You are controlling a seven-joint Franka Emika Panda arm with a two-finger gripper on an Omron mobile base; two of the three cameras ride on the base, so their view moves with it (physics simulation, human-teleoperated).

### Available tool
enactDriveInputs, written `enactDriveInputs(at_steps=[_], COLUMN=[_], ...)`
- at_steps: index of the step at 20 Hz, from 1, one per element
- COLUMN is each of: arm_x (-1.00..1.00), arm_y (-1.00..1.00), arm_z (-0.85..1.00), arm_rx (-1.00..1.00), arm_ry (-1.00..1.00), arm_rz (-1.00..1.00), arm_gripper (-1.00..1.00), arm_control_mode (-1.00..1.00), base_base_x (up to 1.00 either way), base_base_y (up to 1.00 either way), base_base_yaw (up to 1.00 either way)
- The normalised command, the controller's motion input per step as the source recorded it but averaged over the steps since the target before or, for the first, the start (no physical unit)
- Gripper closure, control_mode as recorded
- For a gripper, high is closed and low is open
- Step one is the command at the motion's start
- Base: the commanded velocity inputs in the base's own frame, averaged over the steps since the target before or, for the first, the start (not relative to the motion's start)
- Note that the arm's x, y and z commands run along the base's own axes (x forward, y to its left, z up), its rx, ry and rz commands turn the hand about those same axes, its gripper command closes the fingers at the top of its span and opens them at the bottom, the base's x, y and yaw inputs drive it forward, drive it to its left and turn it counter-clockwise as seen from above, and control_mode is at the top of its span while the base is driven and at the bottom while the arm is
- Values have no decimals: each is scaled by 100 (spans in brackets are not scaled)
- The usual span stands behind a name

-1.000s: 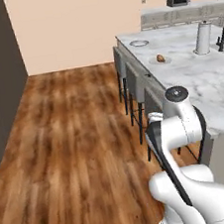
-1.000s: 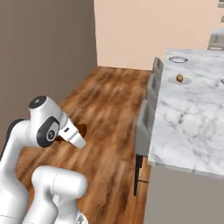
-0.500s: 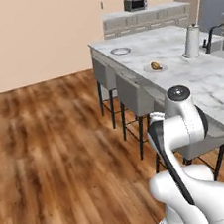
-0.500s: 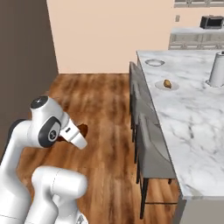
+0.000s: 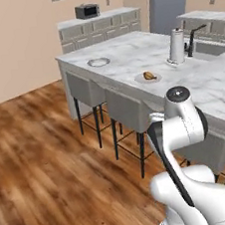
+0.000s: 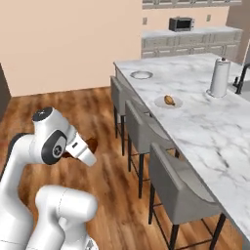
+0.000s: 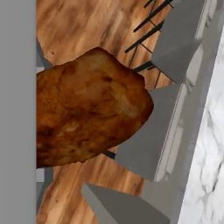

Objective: Take the chicken drumsticks from the pan and place one on each plate on the dining counter.

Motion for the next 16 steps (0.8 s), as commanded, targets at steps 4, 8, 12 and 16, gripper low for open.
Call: enactDriveInputs(at_steps=[4, 8, 12, 16], arm_x=[0, 0, 0, 0], arm_y=[0, 0, 0, 0], arm_z=[0, 0, 0, 0], arm_rx=[0, 0, 0, 0], arm_ry=[0, 0, 0, 0], arm_rz=[0, 0, 0, 0], arm_gripper=[100, 100, 100, 100], arm_control_mode=[100, 100, 100, 100], base_base_x=[100, 100, 100, 92], base_base_y=[92, 100, 100, 100], base_base_yaw=[-47, -42, -42, -45])
